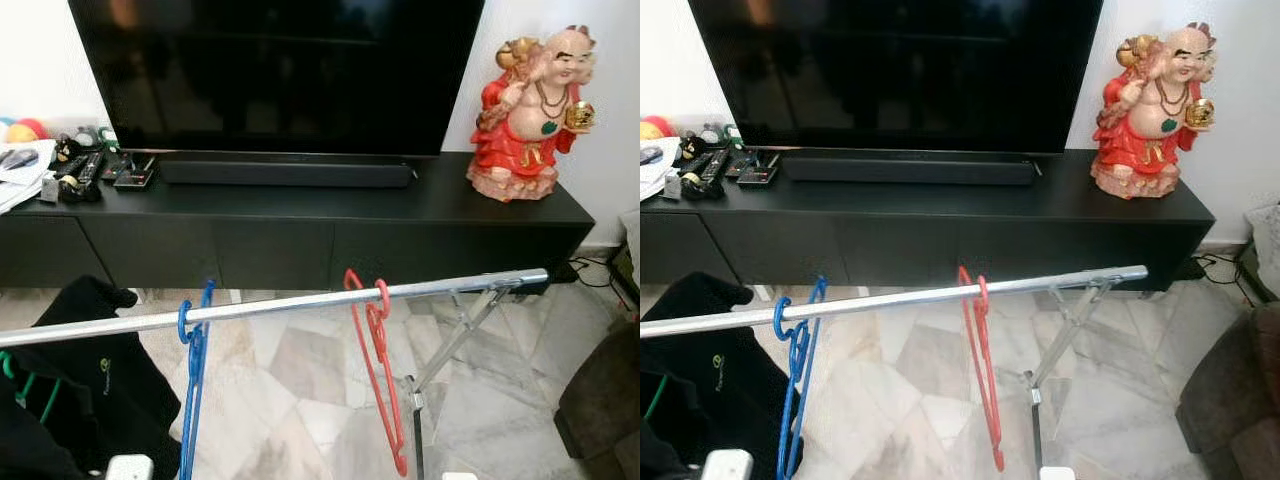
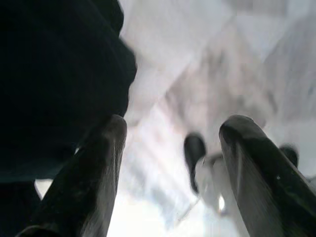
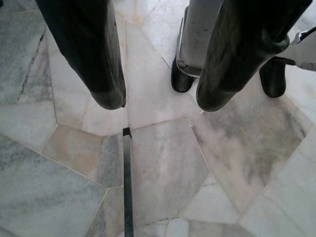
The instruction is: Hang hanger
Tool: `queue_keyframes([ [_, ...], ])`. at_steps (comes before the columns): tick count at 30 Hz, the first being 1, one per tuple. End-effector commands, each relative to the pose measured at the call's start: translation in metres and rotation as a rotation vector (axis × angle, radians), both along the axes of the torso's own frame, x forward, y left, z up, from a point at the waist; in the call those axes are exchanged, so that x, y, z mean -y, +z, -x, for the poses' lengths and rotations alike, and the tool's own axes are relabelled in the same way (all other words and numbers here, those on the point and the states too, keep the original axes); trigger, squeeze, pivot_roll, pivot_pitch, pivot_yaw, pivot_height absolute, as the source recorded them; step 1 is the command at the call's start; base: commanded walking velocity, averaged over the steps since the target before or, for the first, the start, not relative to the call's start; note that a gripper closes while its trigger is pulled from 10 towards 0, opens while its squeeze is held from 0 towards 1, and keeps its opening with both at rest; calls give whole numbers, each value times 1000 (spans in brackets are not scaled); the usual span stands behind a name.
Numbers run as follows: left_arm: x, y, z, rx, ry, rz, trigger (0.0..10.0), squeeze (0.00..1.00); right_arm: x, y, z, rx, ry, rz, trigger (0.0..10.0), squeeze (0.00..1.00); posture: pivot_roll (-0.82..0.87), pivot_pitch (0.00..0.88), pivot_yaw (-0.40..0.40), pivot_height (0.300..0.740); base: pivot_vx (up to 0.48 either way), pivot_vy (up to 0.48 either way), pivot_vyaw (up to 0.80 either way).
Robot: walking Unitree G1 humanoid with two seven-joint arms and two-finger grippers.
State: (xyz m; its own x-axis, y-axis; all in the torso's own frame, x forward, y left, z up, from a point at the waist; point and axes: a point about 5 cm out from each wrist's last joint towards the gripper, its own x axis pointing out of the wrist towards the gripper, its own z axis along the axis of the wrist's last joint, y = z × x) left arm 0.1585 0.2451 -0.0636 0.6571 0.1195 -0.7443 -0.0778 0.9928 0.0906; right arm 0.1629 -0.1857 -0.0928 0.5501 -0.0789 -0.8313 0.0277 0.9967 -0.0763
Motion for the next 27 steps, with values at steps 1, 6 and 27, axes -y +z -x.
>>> queue_keyframes([
  [1, 3, -12, 13, -73, -6, -13, 10000, 0, 3, 2, -4, 21, -31, -1, 10000, 0, 33, 24, -3, 740, 0, 0, 0],
  [6, 7, -23, 18, -134, -28, -33, 10000, 0, 5, 3, -5, 28, -46, 0, 10000, 0, 40, 47, -13, 740, 0, 0, 0],
  [27, 7, -30, 28, -191, 19, -15, 10000, 0, 1, 3, -5, 32, -55, -12, 10000, 0, 39, 75, -4, 740, -235, 0, 0],
])
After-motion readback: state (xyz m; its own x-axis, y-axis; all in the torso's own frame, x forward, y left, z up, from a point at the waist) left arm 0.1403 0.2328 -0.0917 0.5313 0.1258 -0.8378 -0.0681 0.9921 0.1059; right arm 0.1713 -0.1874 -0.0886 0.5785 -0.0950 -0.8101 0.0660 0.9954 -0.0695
